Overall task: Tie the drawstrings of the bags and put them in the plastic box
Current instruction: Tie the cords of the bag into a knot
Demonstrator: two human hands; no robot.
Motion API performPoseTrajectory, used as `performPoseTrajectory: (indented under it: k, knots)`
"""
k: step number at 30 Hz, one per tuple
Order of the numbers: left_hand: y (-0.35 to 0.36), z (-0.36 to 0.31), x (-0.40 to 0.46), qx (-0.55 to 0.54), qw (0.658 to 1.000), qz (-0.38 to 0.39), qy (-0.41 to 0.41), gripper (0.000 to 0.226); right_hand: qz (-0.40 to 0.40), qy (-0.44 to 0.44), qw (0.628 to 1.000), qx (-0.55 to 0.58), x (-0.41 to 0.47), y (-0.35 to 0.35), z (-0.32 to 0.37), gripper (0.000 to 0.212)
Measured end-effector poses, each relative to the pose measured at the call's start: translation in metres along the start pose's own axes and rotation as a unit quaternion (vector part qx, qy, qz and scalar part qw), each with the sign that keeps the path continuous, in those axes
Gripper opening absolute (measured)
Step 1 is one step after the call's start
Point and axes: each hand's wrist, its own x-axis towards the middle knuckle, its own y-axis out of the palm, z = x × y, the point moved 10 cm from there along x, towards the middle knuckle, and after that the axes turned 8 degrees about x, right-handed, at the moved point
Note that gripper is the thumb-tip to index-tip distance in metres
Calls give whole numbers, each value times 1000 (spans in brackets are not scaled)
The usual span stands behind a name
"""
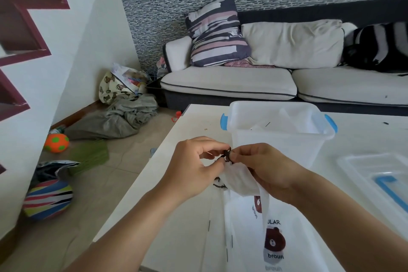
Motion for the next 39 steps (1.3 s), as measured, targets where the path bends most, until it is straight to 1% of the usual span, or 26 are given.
performPoseTrajectory:
  k: [4, 7, 10, 14, 15, 17, 18, 19, 21, 22, 24, 25, 26, 27, 29, 31, 33, 35, 37, 39]
  knots:
    - [11, 17, -1, -73, 993, 33, -90, 35, 18, -39, 998, -51, -1, 5, 8, 24]
    - [13, 21, -4, -91, 988, 31, -118, 29, 8, -51, 995, -86, -1, 5, 9, 27]
    - [14, 20, -5, -69, 991, 17, -116, 22, -4, -66, 994, -92, -1, 3, 12, 20]
    - [15, 15, -6, -11, 993, -5, -114, 15, -29, -86, 991, -94, -1, -3, 15, 19]
    - [18, 17, -6, -9, 992, 6, -123, 17, -44, -93, 990, -95, -1, -4, 18, 19]
    - [25, 25, -8, -30, 986, 43, -158, 32, -76, -110, 986, -97, -4, -8, 23, 17]
    - [27, 27, -9, -52, 981, 58, -180, 39, -90, -119, 984, -98, -5, -9, 26, 16]
    - [29, 29, -10, -81, 975, 67, -197, 41, -103, -129, 981, -99, -7, -10, 28, 15]
    - [33, 30, -13, -152, 957, 78, -234, 38, -119, -149, 976, -107, -8, -11, 33, 14]
    - [34, 31, -15, -197, 943, 79, -257, 39, -123, -156, 974, -112, -9, -11, 35, 13]
    - [40, 31, -19, -294, 903, 87, -301, 48, -125, -166, 971, -122, -10, -9, 38, 13]
    - [42, 32, -20, -331, 885, 91, -315, 48, -123, -169, 970, -125, -9, -9, 38, 13]
    - [43, 31, -21, -355, 873, 94, -322, 43, -123, -169, 969, -129, -9, -9, 38, 14]
    - [43, 29, -21, -367, 867, 95, -323, 37, -125, -170, 968, -136, -9, -8, 38, 14]
    - [42, 27, -21, -352, 876, 96, -315, 32, -131, -170, 965, -151, -9, -9, 37, 15]
    - [39, 26, -20, -295, 903, 105, -293, 33, -126, -174, 964, -157, -8, -8, 37, 15]
    - [35, 27, -18, -231, 930, 110, -264, 25, -114, -175, 966, -153, -9, -4, 37, 16]
    - [28, 30, -15, -187, 948, 104, -235, 16, -108, -170, 970, -139, -9, -4, 36, 16]
    - [21, 35, -12, -172, 956, 89, -222, 9, -100, -160, 975, -116, -8, -3, 35, 17]
    - [16, 37, -10, -179, 955, 76, -222, 4, -89, -151, 980, -94, -8, -3, 34, 17]
